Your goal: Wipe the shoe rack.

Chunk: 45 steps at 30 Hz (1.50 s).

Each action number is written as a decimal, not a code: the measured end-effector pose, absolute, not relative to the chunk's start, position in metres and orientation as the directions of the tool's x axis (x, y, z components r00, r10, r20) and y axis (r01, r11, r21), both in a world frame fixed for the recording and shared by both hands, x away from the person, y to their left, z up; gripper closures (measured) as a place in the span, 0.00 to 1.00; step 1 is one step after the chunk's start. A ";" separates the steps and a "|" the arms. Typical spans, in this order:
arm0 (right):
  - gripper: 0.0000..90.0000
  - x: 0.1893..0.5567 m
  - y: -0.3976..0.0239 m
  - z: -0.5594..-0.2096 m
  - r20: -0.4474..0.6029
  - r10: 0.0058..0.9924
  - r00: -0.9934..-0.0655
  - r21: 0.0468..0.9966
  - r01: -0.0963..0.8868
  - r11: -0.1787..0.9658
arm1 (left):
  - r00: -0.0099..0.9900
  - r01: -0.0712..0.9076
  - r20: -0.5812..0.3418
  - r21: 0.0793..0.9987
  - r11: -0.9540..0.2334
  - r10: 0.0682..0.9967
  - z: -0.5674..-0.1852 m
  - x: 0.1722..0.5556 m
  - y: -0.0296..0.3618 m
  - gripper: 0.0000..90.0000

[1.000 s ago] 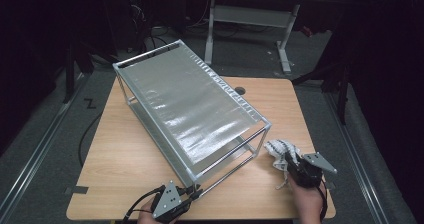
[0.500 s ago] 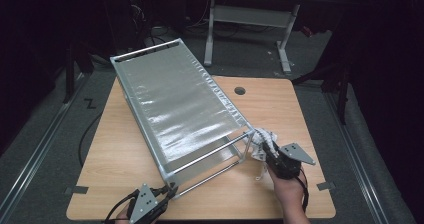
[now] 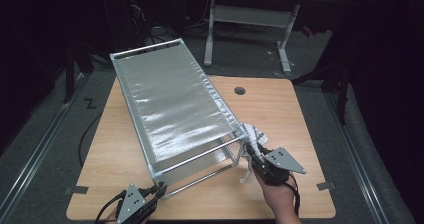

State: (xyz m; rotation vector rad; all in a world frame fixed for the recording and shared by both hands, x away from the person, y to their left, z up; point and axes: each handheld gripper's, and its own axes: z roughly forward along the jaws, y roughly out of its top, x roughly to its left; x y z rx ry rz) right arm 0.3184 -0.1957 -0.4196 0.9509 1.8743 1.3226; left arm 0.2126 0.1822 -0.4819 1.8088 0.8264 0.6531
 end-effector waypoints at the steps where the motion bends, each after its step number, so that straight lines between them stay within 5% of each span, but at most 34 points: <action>1: 0.82 0.320 -0.196 -0.423 -0.092 0.840 -0.535 0.950 0.207 0.236 | 0.622 0.241 0.060 0.934 -0.264 0.780 -0.482 0.214 0.182 0.89; 21: 0.82 0.344 -0.199 -0.492 -0.005 0.797 -0.605 0.811 0.464 0.356 | 0.632 0.247 0.047 0.934 -0.259 0.774 -0.482 0.223 0.182 0.89; 45: 0.82 0.326 -0.205 -0.430 -0.060 0.801 -0.595 0.932 0.253 0.258 | 0.632 0.249 0.041 0.935 -0.253 0.774 -0.482 0.223 0.183 0.89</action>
